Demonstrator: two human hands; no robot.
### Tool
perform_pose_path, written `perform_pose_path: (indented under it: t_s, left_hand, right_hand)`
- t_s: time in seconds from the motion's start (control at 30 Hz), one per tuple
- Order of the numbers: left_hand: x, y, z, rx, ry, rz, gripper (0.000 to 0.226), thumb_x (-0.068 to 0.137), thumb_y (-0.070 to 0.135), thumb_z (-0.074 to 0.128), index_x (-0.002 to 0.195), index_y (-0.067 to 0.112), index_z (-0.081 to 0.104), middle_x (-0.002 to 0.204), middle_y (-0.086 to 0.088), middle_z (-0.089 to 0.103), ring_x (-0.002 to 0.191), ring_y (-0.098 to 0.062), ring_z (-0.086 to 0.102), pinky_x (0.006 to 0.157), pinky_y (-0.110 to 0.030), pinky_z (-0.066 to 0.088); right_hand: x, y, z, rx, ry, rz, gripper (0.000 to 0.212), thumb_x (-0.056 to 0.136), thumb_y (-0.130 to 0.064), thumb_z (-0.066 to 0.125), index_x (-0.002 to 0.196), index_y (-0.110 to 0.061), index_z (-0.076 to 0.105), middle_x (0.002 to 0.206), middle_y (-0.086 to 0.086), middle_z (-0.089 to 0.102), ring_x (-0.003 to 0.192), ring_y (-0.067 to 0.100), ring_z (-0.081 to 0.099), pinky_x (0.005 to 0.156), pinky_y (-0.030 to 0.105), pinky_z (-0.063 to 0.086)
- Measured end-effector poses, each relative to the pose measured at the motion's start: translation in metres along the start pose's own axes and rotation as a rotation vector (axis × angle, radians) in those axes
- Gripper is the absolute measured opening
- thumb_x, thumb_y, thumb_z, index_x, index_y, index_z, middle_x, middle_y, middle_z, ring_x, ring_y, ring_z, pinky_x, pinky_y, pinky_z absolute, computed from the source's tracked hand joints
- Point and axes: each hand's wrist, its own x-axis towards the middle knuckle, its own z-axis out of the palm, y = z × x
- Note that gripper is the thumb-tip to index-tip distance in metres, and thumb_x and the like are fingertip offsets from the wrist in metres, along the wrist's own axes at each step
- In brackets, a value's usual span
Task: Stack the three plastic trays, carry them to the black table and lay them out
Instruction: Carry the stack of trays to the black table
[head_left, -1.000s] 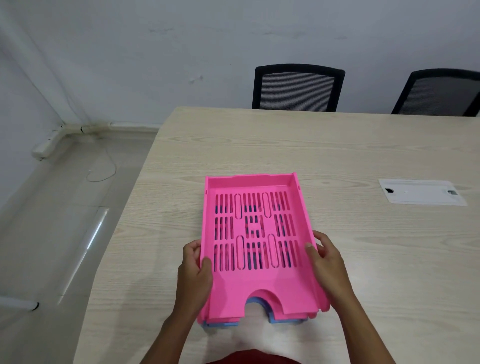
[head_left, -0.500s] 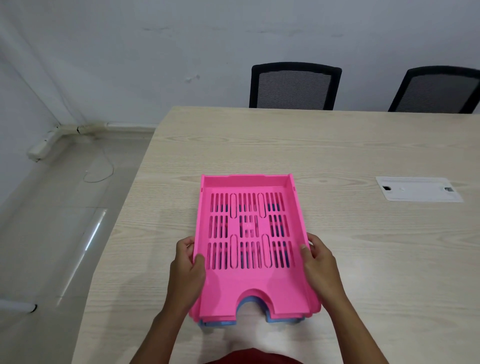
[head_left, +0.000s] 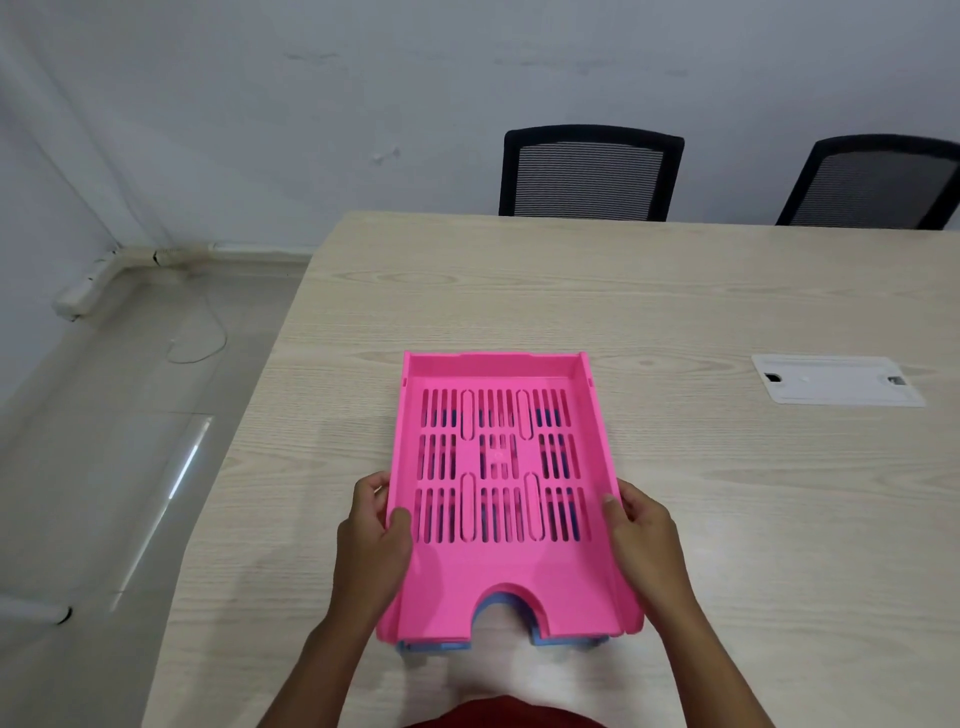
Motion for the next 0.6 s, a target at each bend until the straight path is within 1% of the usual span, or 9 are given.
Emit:
perform_pose_path:
  t_s: [0.1,0.2,0.27,0.3,0.37,0.43,0.47,0.53,0.6]
  left_hand:
    - [-0.002,0.0,0.001,-0.011,0.008,0.006,0.03,0.096,0.01,0.046,0.122,0.025,0.051,0.102,0.011,0.069,0.079,-0.005,0.068,0.06,-0.023,0.051]
    - [-0.002,-0.002,0.001,-0.024,0.013,0.018,0.029,0.096,0.01,0.047,0.12,0.026,0.052,0.102,0.012,0.069,0.081,-0.004,0.069,0.06,-0.022,0.051]
    - [-0.001,-0.003,0.0,-0.045,0.021,0.02,0.029,0.095,0.01,0.049,0.118,0.027,0.054,0.103,0.014,0.069,0.087,-0.006,0.069,0.065,-0.026,0.053]
    - [0.0,-0.003,0.0,-0.068,0.025,0.017,0.028,0.094,0.01,0.05,0.116,0.027,0.055,0.103,0.015,0.068,0.089,-0.008,0.068,0.068,-0.028,0.053]
    - [0.002,-0.005,0.0,-0.136,0.006,-0.009,0.026,0.093,0.016,0.054,0.115,0.03,0.055,0.107,0.013,0.068,0.092,-0.011,0.069,0.073,-0.035,0.056]
    - [0.01,-0.008,0.001,-0.232,-0.06,-0.085,0.03,0.09,0.028,0.059,0.12,0.029,0.053,0.115,0.004,0.068,0.098,-0.02,0.069,0.083,-0.046,0.057]
    - [0.016,-0.011,0.002,-0.288,-0.111,-0.153,0.036,0.089,0.032,0.06,0.124,0.027,0.052,0.119,-0.002,0.067,0.101,-0.025,0.068,0.088,-0.052,0.055]
    - [0.029,-0.019,0.004,-0.409,-0.225,-0.295,0.046,0.089,0.039,0.061,0.13,0.022,0.05,0.121,-0.012,0.067,0.104,-0.034,0.067,0.093,-0.057,0.052]
    - [0.038,-0.026,0.004,-0.465,-0.328,-0.378,0.057,0.082,0.05,0.066,0.13,0.022,0.053,0.118,-0.014,0.071,0.105,-0.037,0.068,0.096,-0.06,0.049]
  right_hand:
    - [0.0,0.001,-0.001,0.002,0.006,0.01,0.028,0.102,-0.02,0.048,0.105,-0.032,0.072,0.091,-0.008,0.077,0.086,0.015,0.071,0.08,0.042,0.059]
    - [-0.001,0.002,-0.001,0.01,0.011,0.019,0.028,0.102,-0.021,0.048,0.11,-0.032,0.072,0.093,-0.009,0.077,0.086,0.012,0.071,0.074,0.035,0.058]
    - [0.0,0.002,0.0,0.022,0.015,0.029,0.027,0.102,-0.02,0.049,0.108,-0.035,0.071,0.093,-0.011,0.076,0.086,0.01,0.07,0.072,0.031,0.056]
    - [0.001,0.002,-0.001,0.039,0.019,0.035,0.026,0.101,-0.021,0.05,0.107,-0.035,0.071,0.094,-0.012,0.076,0.087,0.01,0.07,0.074,0.033,0.057]
    - [0.004,0.005,-0.002,0.078,0.034,0.05,0.021,0.099,-0.024,0.056,0.108,-0.032,0.073,0.097,-0.011,0.076,0.09,0.012,0.071,0.082,0.04,0.059]
    - [0.014,0.012,-0.004,0.17,0.022,0.106,0.022,0.096,-0.031,0.062,0.113,-0.024,0.072,0.106,-0.003,0.076,0.096,0.018,0.072,0.09,0.047,0.058]
    - [0.02,0.016,-0.005,0.226,-0.017,0.143,0.028,0.094,-0.035,0.064,0.117,-0.02,0.071,0.11,0.002,0.076,0.098,0.022,0.073,0.092,0.05,0.058]
    - [0.031,0.022,-0.005,0.345,-0.151,0.23,0.045,0.089,-0.047,0.067,0.124,-0.018,0.066,0.114,0.008,0.077,0.102,0.03,0.074,0.095,0.055,0.055]
    - [0.038,0.025,-0.004,0.46,-0.294,0.327,0.055,0.086,-0.054,0.068,0.126,-0.017,0.065,0.116,0.013,0.076,0.105,0.035,0.073,0.099,0.057,0.052]
